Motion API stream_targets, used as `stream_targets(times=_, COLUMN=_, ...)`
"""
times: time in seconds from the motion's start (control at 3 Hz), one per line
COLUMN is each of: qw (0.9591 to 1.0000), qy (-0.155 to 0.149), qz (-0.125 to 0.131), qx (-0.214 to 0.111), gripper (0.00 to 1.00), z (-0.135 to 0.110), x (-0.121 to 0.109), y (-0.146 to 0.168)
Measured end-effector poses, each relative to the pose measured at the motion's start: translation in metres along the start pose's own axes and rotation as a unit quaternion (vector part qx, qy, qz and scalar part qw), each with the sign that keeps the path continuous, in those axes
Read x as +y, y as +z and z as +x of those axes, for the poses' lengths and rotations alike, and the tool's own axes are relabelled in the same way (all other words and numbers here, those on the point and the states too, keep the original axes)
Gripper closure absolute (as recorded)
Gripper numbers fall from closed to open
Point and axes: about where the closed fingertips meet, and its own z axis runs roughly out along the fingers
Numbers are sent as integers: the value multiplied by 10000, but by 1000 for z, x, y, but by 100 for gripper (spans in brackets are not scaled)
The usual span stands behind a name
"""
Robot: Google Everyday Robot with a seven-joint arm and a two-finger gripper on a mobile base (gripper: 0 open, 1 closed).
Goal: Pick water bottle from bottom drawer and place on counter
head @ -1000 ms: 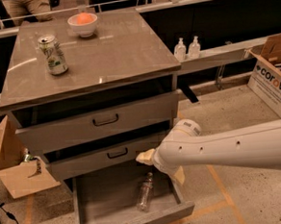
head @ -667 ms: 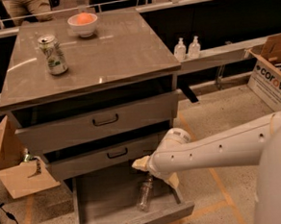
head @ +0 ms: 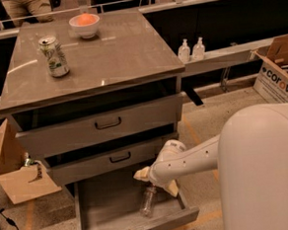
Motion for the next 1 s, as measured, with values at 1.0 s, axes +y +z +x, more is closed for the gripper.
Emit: stream_targets(times=1.0, qw=9992, qy=-240, qz=-115, qx=288, gripper=0, z=39, x=5, y=79)
